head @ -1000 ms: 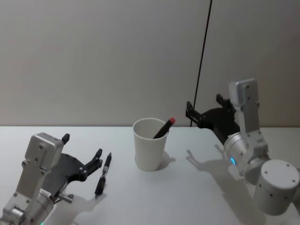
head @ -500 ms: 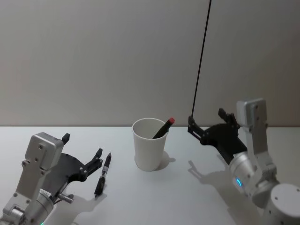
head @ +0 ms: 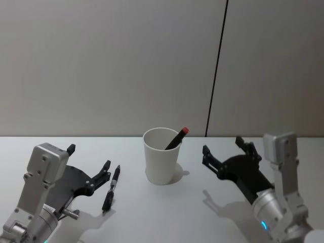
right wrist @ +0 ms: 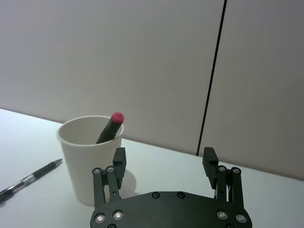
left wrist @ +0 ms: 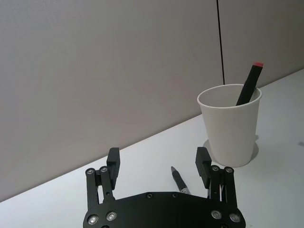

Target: Place the pen into the pen holder.

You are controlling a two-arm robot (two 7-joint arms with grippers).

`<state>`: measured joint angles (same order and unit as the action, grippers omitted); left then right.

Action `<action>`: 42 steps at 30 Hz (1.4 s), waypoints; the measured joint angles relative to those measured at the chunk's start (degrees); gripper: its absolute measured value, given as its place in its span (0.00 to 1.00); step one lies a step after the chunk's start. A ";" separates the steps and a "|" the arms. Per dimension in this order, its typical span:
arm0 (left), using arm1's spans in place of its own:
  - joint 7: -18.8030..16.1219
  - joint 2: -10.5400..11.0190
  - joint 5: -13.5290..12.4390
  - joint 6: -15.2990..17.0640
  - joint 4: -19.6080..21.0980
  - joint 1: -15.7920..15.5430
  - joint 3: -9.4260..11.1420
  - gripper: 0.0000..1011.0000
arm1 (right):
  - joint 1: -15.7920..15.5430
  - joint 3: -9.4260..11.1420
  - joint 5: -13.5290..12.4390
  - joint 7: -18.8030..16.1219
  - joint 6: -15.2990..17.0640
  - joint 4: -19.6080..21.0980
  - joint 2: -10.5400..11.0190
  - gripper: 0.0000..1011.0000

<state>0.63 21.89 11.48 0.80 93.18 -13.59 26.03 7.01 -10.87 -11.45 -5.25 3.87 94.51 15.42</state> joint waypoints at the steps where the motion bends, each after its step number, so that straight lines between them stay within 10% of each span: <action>1: 0.00 0.00 0.00 0.00 0.00 0.00 0.00 0.99 | -0.43 -0.12 -0.28 0.08 -0.12 0.37 0.22 0.99; 15: 0.00 0.00 0.00 0.00 0.00 0.00 0.00 0.99 | -7.18 -1.96 -4.60 1.35 -1.77 6.17 3.59 0.99; 42: 1.88 -0.61 3.30 5.84 -0.70 0.11 -1.62 0.99 | -7.86 -2.07 -5.02 1.47 -1.94 6.73 3.92 0.99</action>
<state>2.51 21.28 14.78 6.64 92.47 -13.48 24.41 -0.84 -12.94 -16.48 -3.79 1.94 101.23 19.34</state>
